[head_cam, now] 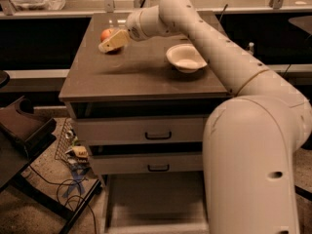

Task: Place apple into bottom drawer

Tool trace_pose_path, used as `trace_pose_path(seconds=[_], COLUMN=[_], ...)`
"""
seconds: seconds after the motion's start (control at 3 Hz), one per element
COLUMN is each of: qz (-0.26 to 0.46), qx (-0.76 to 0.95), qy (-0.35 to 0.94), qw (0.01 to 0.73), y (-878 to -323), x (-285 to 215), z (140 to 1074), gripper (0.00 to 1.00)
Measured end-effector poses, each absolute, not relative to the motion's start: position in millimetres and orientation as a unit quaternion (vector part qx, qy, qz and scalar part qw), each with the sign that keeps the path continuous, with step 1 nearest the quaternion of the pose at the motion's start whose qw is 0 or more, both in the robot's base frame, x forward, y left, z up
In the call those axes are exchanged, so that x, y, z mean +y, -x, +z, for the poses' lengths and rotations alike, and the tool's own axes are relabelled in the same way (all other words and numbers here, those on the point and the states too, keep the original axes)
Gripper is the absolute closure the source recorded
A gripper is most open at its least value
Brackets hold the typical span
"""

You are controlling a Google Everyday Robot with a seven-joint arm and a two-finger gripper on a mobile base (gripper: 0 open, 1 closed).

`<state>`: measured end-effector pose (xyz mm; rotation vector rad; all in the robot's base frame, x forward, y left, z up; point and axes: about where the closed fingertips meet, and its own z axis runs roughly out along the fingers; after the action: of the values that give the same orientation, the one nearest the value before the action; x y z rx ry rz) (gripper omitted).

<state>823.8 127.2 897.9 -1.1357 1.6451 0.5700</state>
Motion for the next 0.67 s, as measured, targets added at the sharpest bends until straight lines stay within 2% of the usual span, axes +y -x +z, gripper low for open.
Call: trace_pose_path(seconds=[0.33, 0.67], qz=[0.258, 0.263], qx=[0.685, 0.688], qy=[0.463, 0.463], qw=[0.501, 0.493], y=[-833.5, -840.0], x=[141.8, 155.2], z=[883.0, 870.4], gripper=[0.00, 0.18])
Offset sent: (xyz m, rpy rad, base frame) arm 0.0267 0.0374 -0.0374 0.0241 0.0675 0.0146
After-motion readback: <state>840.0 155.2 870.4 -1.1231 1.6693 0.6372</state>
